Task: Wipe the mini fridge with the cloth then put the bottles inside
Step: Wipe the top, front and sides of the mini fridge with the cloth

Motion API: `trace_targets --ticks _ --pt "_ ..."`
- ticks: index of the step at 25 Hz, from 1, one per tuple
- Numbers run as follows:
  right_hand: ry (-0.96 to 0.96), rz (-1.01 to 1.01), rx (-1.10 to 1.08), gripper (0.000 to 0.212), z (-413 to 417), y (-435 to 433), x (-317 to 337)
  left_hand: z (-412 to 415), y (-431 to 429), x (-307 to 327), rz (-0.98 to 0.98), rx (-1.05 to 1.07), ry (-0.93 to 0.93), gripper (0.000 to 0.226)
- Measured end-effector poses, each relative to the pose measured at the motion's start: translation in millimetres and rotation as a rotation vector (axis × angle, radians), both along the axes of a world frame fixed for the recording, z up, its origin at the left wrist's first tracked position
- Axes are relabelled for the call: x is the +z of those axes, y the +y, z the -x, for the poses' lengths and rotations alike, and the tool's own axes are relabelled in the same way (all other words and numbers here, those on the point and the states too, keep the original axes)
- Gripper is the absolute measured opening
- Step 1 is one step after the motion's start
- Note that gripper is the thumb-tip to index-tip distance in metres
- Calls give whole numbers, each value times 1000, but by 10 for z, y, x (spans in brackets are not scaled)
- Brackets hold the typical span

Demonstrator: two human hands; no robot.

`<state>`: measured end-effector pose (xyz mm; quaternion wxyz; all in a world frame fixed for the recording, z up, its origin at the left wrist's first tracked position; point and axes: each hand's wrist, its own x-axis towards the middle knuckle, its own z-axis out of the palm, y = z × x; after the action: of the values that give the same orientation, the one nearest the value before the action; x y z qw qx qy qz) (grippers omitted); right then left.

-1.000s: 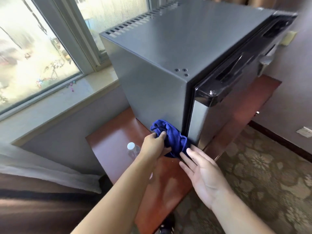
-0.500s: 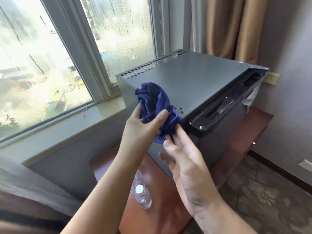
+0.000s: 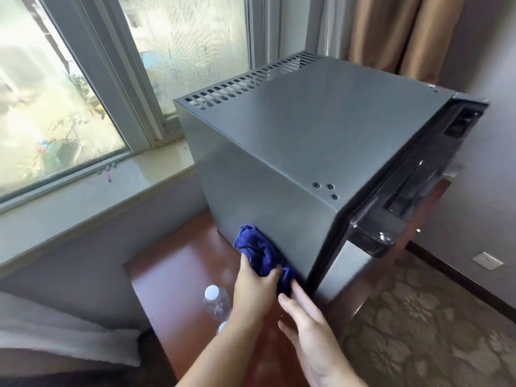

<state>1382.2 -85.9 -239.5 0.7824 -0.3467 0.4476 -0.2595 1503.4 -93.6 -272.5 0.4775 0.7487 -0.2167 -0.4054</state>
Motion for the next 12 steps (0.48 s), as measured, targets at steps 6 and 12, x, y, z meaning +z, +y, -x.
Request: trace_targets --ticks 6,12 --pt "61 -153 -23 53 -535 -382 -318 -814 -437 -285 31 50 64 48" --pt "154 -20 140 38 -1627 -866 -516 -1998 -946 -855 -15 145 91 52"
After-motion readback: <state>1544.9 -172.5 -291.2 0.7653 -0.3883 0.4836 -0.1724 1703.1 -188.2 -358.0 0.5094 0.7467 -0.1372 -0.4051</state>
